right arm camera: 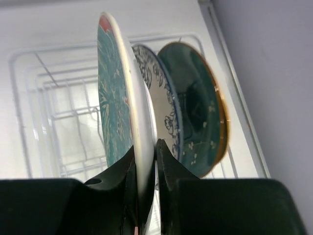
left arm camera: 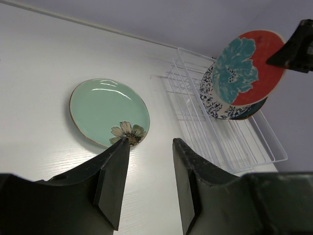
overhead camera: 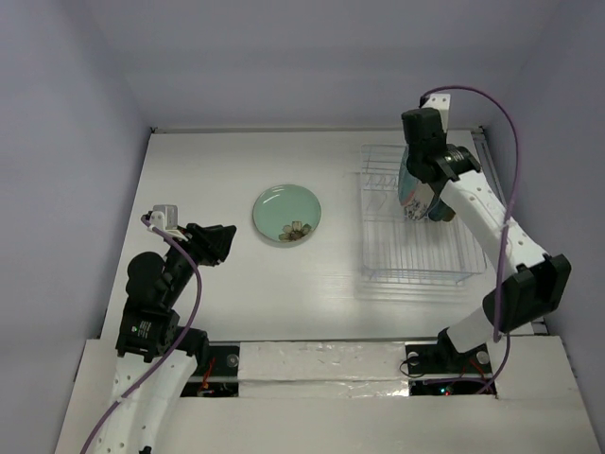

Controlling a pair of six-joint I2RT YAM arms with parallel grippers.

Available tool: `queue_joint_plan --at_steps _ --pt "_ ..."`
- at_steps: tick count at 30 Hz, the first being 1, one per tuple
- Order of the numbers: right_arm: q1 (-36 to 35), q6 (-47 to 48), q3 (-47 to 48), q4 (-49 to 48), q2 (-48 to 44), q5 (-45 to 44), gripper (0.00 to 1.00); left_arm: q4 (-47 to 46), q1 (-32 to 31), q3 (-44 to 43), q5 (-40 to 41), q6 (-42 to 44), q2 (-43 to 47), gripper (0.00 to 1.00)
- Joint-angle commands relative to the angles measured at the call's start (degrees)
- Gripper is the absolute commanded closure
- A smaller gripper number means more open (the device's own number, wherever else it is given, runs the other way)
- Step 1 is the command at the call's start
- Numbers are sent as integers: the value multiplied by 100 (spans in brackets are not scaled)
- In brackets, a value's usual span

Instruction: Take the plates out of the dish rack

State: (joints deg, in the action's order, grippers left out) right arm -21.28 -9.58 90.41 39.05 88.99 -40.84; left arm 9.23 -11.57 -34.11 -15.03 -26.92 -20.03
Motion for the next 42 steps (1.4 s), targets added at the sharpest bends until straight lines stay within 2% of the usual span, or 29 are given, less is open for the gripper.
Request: queue_joint_plan --at_steps 1,5,9,10,15,19,25,33,42 --pt "-297 -61 540 -783 -1083 -311 100 -299 23 -70 -79 -24 -1 62" --pt "-640 -482 67 -1380 -1602 443 100 -300 24 -61 -88 -24 8 62" --pt "-772 -1351 -820 -2584 -1780 2390 100 -300 24 -70 -88 -33 -1 62" --pt "-773 -1753 -963 -3100 -1745 2675 100 -299 24 -61 -88 -24 8 62" --pt "-1273 -2767 -1131 -4139 -1060 3757 100 -308 24 -61 -79 -24 -18 62" --pt "-1467 -3539 -1122 -4913 -236 4040 100 -291 76 -61 -62 -24 8 62" --pt "-1520 -4191 -1333 -5486 496 4233 100 -299 76 -61 -62 -33 26 62" --pt "-1520 -4570 -1535 -5803 1278 4216 100 -291 76 -61 -71 -24 34 62" --pt "-1520 -4789 -1640 -5961 1674 4207 100 -299 76 -61 -62 -24 43 62"
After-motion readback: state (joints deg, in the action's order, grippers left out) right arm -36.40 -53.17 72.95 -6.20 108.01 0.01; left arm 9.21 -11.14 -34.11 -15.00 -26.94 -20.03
